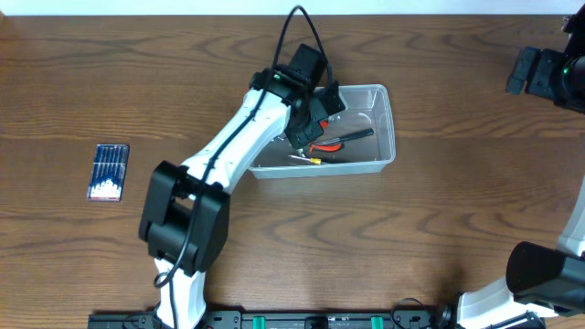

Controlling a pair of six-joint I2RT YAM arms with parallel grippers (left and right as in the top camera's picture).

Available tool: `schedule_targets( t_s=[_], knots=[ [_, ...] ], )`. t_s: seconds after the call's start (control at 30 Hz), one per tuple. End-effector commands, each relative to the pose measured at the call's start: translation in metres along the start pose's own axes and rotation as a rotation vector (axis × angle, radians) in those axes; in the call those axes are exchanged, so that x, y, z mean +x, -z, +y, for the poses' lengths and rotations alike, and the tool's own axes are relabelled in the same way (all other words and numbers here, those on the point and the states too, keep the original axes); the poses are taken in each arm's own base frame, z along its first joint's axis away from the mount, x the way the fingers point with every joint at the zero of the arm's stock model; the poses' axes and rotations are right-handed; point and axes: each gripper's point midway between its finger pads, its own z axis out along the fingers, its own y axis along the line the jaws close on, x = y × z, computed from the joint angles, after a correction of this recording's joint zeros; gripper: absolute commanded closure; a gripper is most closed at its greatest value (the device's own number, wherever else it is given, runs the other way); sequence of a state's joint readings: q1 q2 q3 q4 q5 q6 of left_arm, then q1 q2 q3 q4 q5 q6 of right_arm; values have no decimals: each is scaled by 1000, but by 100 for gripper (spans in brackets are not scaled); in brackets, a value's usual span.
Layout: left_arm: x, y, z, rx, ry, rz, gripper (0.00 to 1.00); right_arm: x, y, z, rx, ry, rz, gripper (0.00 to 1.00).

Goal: Pack container
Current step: 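Release the hex key in the container and withdraw the left gripper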

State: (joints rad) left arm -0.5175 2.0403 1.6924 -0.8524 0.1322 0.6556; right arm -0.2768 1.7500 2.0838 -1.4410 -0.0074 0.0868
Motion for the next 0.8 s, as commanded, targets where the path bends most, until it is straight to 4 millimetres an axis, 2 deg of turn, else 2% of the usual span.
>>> schedule_targets(
  t_s=[0.0, 0.17, 0.3, 0.33, 0.37, 0.4, 0.5, 0.63, 0.7, 0.77],
  knots=[
    [5, -14, -3, 29, -12, 20, 94, 1, 0, -4, 10, 9, 4, 1],
    [16, -37, -2, 55, 3, 67, 94, 3, 0, -4, 10, 9, 9, 1],
    [24, -44, 1, 61, 16, 89, 94, 4, 0, -4, 11, 9, 14, 1],
    [24, -44, 2, 60, 18, 89, 89, 4, 0, -4, 11, 9, 15, 1],
    [24, -44, 2, 60, 19, 88, 72, 4, 0, -4, 11, 9, 16, 1],
    [24, -43, 3, 59, 20, 88, 62, 5, 0, -4, 11, 9, 17, 1],
    [25, -40, 4, 49, 20, 92, 40, 5, 0, -4, 11, 9, 19, 1],
    [28, -18, 18, -56, 11, 123, 37, 5, 0, -4, 11, 9, 19, 1],
    [26, 10, 32, -161, 27, 122, 33, 5, 0, -4, 11, 9, 18, 1],
    [22, 46, 47, -274, 81, 89, 20, 5, 0, -4, 11, 9, 18, 1]
  ],
)
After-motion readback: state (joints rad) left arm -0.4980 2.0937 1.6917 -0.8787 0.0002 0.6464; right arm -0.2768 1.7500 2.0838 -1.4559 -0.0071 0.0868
